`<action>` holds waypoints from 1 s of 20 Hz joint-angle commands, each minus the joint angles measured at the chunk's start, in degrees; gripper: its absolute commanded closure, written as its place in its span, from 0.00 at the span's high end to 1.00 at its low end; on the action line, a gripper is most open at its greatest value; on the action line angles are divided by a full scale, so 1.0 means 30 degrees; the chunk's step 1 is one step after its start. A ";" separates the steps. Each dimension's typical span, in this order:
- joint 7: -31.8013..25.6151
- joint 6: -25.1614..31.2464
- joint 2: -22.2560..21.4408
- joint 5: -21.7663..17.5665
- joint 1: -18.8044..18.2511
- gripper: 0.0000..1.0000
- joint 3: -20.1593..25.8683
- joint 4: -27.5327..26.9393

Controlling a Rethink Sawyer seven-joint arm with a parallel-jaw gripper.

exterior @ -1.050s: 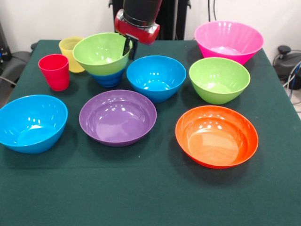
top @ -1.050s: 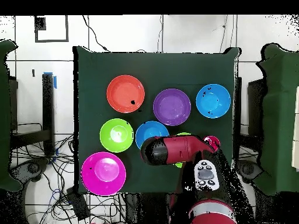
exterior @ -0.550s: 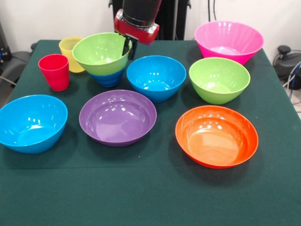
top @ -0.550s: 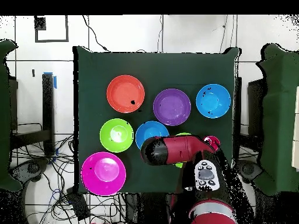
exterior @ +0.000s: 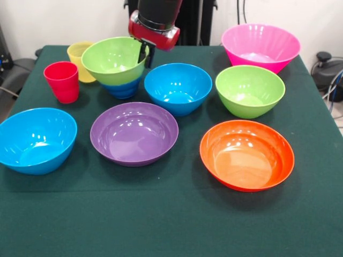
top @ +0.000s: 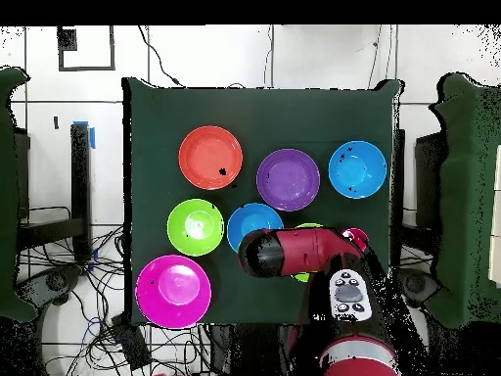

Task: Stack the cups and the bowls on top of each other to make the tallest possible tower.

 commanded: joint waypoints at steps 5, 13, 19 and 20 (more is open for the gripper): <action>0.0480 -0.0139 0.0207 0.0458 -0.0506 0.00 0.1354 -0.0817; 0.0234 -0.0120 -0.0095 0.0394 -0.0800 1.00 0.1408 -0.0412; 0.0453 -0.0949 -0.0809 0.0423 -0.1482 1.00 0.1393 0.0845; 0.0453 -0.1114 -0.1044 0.0394 -0.1592 1.00 0.1424 0.1210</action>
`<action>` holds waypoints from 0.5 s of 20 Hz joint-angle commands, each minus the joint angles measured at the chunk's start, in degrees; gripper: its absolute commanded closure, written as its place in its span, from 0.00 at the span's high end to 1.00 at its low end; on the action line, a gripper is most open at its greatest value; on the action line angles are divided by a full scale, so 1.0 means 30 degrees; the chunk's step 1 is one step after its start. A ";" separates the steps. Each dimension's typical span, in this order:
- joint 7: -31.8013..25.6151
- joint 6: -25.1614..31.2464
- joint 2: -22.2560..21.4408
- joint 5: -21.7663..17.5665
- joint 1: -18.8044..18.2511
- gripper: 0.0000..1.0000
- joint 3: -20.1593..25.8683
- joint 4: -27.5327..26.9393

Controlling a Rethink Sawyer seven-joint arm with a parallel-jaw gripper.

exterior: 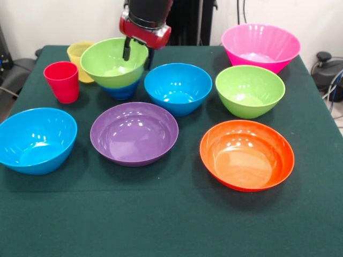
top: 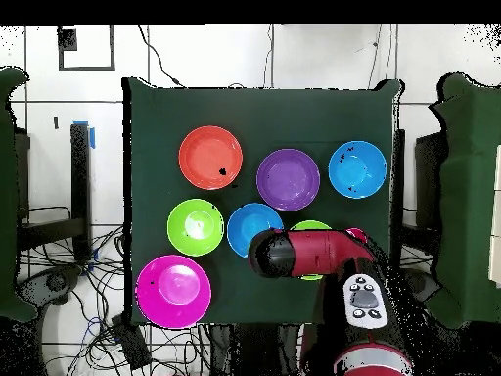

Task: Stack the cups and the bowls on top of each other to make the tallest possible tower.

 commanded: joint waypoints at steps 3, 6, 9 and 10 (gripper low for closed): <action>0.0117 -0.1414 -0.1548 0.0079 -0.1548 1.00 0.1484 0.2221; -0.0039 -0.1922 -0.1996 -0.0330 -0.2155 1.00 0.1458 0.3125; -0.0479 -0.2300 -0.2860 -0.0676 -0.3075 1.00 0.1572 0.4257; -0.0603 -0.2415 -0.3251 -0.0773 -0.3357 1.00 0.1600 0.4745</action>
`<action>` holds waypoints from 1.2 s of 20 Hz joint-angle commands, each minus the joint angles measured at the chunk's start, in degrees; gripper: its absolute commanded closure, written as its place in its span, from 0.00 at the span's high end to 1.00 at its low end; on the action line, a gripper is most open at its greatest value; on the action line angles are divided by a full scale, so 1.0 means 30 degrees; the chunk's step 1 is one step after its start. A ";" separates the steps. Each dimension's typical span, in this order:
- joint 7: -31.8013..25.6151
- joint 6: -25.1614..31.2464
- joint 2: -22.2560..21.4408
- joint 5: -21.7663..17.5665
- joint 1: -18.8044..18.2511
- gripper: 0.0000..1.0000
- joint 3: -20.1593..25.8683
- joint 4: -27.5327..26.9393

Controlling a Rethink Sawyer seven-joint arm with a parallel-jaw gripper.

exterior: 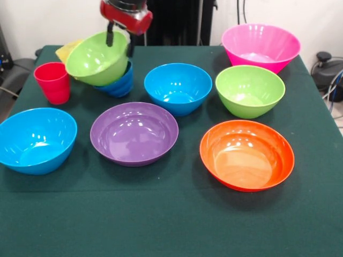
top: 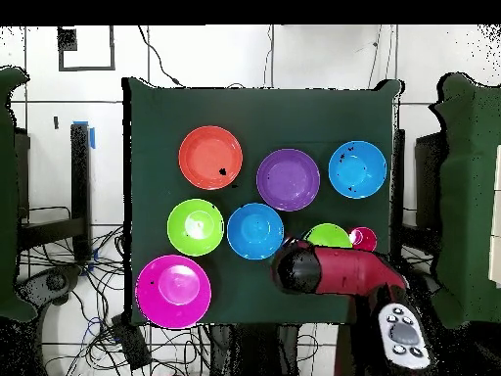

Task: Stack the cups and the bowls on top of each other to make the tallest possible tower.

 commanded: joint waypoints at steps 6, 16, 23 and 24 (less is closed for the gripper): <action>-0.2087 -0.2059 -0.4015 -0.1458 -0.3931 1.00 0.1946 0.5719; -0.4146 0.0998 -1.0169 0.0202 -0.5908 1.00 0.2367 0.9607; -0.7809 0.1945 -1.3888 0.0905 -0.8603 1.00 0.2242 1.1739; -0.9001 0.2288 -1.4980 0.1415 -0.9051 1.00 0.2107 1.2259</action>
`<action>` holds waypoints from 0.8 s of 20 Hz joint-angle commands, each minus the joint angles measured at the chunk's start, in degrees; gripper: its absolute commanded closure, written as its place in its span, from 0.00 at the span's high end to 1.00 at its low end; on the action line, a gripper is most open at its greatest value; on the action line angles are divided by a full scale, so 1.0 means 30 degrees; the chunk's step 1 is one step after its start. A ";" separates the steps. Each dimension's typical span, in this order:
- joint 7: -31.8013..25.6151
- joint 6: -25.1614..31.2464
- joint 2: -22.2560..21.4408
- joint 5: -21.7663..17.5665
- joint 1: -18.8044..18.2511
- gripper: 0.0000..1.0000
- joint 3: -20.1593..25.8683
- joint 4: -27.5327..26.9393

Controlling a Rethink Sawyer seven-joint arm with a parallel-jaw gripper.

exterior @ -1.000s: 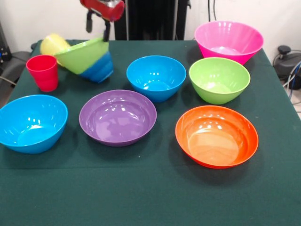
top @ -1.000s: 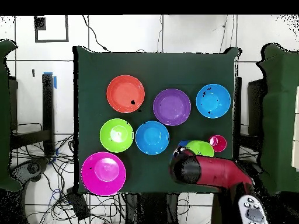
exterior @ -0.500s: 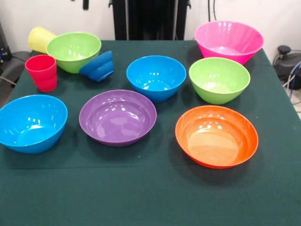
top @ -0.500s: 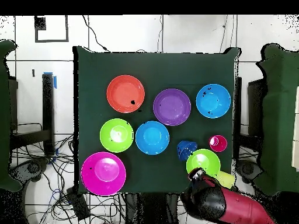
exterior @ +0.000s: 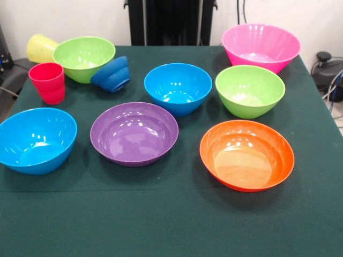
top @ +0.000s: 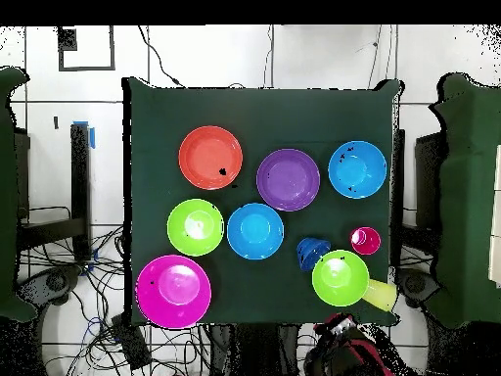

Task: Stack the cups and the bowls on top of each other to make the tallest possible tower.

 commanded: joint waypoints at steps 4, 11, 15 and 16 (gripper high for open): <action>-1.4806 0.6320 -1.0135 0.2985 -0.2284 1.00 -0.1659 0.5137; -2.1406 0.9192 -1.3037 0.1642 -0.2748 1.00 -0.8349 0.4025; -2.2256 1.0420 -1.3823 0.0319 -0.0898 1.00 -1.1593 0.2842; -2.2442 1.0369 -1.3760 0.0168 -0.0632 1.00 -1.2159 0.2689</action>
